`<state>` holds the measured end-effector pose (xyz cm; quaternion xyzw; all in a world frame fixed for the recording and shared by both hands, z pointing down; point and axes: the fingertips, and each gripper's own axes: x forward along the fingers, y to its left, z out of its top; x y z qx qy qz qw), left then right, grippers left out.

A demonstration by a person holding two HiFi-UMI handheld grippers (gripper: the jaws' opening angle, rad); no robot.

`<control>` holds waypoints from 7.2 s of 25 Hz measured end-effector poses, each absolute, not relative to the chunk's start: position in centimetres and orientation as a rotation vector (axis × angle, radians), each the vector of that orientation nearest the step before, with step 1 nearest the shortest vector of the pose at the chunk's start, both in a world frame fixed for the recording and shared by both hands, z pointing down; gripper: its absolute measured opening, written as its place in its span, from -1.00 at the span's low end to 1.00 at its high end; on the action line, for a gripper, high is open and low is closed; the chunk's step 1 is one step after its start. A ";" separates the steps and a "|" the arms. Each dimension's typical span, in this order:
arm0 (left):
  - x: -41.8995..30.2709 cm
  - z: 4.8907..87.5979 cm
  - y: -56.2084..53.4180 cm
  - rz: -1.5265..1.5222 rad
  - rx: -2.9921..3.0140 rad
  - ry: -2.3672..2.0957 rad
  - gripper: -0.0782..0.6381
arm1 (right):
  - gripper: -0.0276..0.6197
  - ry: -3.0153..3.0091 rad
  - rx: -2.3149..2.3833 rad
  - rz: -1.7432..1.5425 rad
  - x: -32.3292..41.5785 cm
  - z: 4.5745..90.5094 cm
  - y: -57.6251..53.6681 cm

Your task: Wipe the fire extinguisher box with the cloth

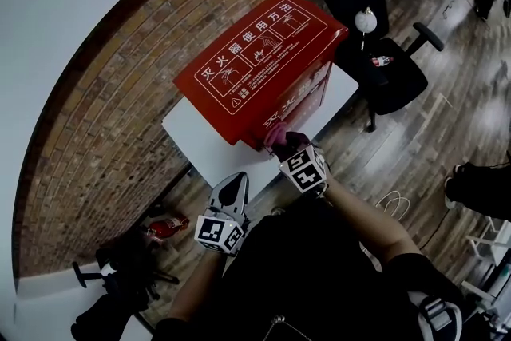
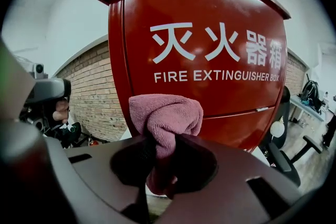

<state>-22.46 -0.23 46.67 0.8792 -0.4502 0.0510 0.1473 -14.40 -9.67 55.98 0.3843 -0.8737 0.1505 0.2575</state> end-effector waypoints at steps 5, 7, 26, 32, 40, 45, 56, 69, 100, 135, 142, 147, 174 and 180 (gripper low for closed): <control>-23.4 46.8 0.4 0.145 2.543 -1.261 -0.73 | -0.65 -2.374 1.041 0.344 -14.5 53.5 -9.4; -23.4 46.7 0.6 0.146 2.552 -1.245 -0.73 | -0.65 -2.384 1.032 0.306 -14.7 52.2 -9.3; -25.8 45.8 3.8 0.040 2.598 -1.179 -0.73 | -0.65 -2.399 1.101 0.256 -15.1 42.5 -8.8; -26.8 46.2 5.1 0.026 2.585 -1.186 -0.73 | -0.66 -2.414 1.115 0.231 -15.5 40.0 -8.5; -28.2 46.5 6.6 0.027 2.569 -1.217 -0.73 | -0.65 -2.408 1.132 0.178 -16.2 39.0 -7.6; -28.8 46.9 7.2 0.026 2.554 -1.231 -0.73 | -0.65 -2.419 1.116 0.161 -17.5 39.0 -6.7; -28.8 47.4 7.3 0.028 2.548 -1.235 -0.73 | -0.65 -2.425 1.102 0.156 -19.1 39.9 -6.0; -25.7 46.9 4.7 0.043 2.537 -1.282 -0.73 | -0.65 -2.473 1.075 0.217 -18.6 44.2 -6.6; -26.5 49.2 4.0 0.138 2.495 -1.294 -0.73 | -0.65 -2.471 1.055 0.255 -18.9 53.3 -6.5; -29.1 50.9 4.2 0.190 2.431 -1.346 -0.73 | -0.65 -2.373 0.990 0.384 -19.1 64.7 -6.4; -29.6 51.2 4.6 0.204 2.428 -1.356 -0.73 | -0.65 -2.333 0.978 0.418 -19.4 67.3 -6.4; -30.2 51.5 4.9 0.216 2.415 -1.369 -0.73 | -0.65 -2.305 0.969 0.436 -19.4 69.1 -6.4; -33.4 53.0 6.0 0.296 2.347 -1.444 -0.73 | -0.65 -2.139 0.927 0.551 -19.2 79.9 -6.3; -34.3 53.4 6.7 0.326 2.323 -1.466 -0.73 | -0.65 -2.102 0.919 0.561 -19.0 81.9 -6.4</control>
